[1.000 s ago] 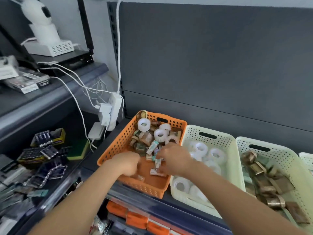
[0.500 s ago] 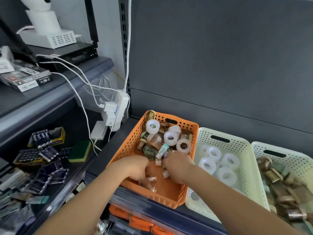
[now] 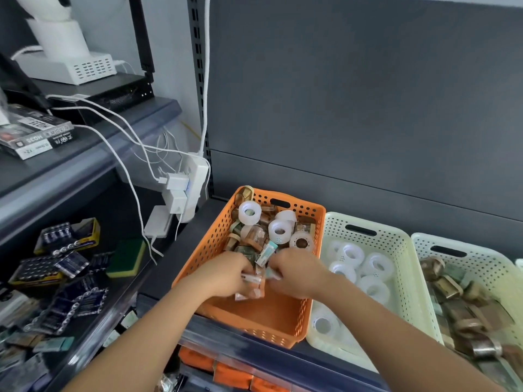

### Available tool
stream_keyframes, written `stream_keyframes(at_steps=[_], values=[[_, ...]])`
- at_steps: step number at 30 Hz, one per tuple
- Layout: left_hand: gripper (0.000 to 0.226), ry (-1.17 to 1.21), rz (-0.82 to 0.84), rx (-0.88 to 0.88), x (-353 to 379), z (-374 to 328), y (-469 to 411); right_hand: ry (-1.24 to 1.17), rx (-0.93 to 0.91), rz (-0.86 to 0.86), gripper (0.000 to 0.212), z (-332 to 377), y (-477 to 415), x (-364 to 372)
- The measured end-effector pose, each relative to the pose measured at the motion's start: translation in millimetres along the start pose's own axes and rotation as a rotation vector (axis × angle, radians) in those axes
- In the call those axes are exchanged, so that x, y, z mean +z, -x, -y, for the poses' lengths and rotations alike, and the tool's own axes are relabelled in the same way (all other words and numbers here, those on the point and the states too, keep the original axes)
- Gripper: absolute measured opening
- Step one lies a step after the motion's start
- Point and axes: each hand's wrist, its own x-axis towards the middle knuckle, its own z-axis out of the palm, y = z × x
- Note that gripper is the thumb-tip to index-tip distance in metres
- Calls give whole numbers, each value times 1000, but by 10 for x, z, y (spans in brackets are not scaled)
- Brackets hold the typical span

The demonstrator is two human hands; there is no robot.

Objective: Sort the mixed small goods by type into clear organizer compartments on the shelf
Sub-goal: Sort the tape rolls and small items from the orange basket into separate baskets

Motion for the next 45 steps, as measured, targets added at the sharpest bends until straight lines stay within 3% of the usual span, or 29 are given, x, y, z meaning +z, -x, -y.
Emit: stream_keyframes(at_steps=[4, 8, 12, 16, 20, 26, 28, 31, 33, 36, 39, 43, 45], values=[[42, 249, -225, 60, -144, -33, -70, -266, 90, -241, 33, -147, 157, -174], [23, 513, -316, 138, -205, -355, -194, -583, 213, -453, 19, -398, 478, -298], [19, 642, -323, 243, -103, -938, -353, -812, 348, -629, 36, -764, 897, -334], [29, 710, -320, 303, 166, -1668, -549, -893, 459, -714, 28, -1238, 1445, -305], [26, 731, -253, 354, 562, -2510, -767, -780, 551, -758, 34, -1772, 2120, -241], [37, 492, -208, 391, 1097, -3685, -1073, -666, 719, -702, 44, -2615, 3003, -124], [36, 369, -257, 432, 1262, -3992, -1145, -592, 786, -673, 34, -2849, 3205, -70], [14, 181, -290, 472, 1483, -4363, -1240, -466, 883, -556, 22, -3130, 3432, 37], [23, 17, -295, 496, 1612, -4561, -1267, -403, 918, -480, 14, -3267, 3538, 136], [22, -375, -267, 584, 1796, -4720, -1299, -265, 891, -376, 38, -3392, 3599, 286], [9, -746, -89, 573, 1896, -4737, -1310, -135, 862, -288, 54, -3466, 3593, 390], [18, -876, 43, 527, 1907, -4759, -1324, -42, 821, -212, 17, -3515, 3566, 472], [18, -853, 38, 539, 1898, -4765, -1332, -47, 828, -200, 13, -3537, 3561, 481]])
